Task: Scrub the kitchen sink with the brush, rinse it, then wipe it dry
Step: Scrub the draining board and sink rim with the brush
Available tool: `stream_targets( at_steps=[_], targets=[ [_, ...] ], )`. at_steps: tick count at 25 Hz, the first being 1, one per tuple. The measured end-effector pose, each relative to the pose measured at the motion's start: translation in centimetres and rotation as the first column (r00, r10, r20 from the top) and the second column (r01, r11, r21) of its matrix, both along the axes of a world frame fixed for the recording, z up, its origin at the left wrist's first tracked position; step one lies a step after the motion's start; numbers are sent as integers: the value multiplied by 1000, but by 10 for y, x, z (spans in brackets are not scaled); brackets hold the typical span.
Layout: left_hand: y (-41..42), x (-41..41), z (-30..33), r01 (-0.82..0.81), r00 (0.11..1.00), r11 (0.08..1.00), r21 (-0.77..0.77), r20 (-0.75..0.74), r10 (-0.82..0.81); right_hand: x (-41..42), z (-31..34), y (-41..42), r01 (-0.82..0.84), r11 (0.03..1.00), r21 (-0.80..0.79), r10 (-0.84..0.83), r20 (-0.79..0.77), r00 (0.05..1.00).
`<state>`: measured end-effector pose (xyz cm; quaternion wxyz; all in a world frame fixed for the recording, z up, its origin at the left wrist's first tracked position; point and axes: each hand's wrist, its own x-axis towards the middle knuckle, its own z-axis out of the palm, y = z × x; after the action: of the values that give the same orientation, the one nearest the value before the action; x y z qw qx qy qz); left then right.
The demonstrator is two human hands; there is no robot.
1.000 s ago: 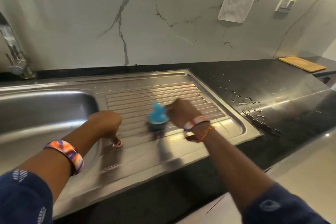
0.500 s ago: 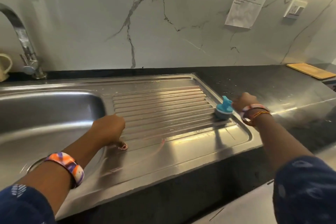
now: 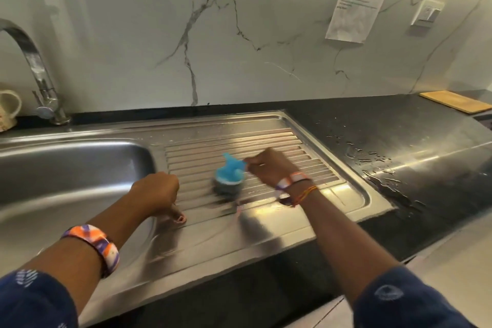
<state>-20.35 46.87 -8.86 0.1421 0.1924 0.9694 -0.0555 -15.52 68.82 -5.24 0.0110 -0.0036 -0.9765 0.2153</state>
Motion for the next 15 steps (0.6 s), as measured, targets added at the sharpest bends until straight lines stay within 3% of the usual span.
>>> stream_targets(
  at_steps=[2,4,6,8,11,15],
  targets=[
    [0,2,-3,-16,1000,1000,21,-6,16,-5,8,68,292,953,76,-291,-19,956],
    [-1,5,-4,-22,1000,999,40,-17,23,-6,14,122,545,831,113,-551,24,834],
    [-2,6,-5,-25,999,998,54,-19,26,-9,16,139,613,779,130,-622,36,783],
    [-2,5,-3,-17,1000,999,49,-22,18,-12,17,115,552,824,126,-557,-1,831],
    [2,3,3,22,999,999,-30,-27,-23,-16,4,23,271,958,95,-270,-26,962],
    [9,-2,5,46,998,993,-109,-26,-49,1,-6,-85,-27,998,60,27,2,1000]
  ],
)
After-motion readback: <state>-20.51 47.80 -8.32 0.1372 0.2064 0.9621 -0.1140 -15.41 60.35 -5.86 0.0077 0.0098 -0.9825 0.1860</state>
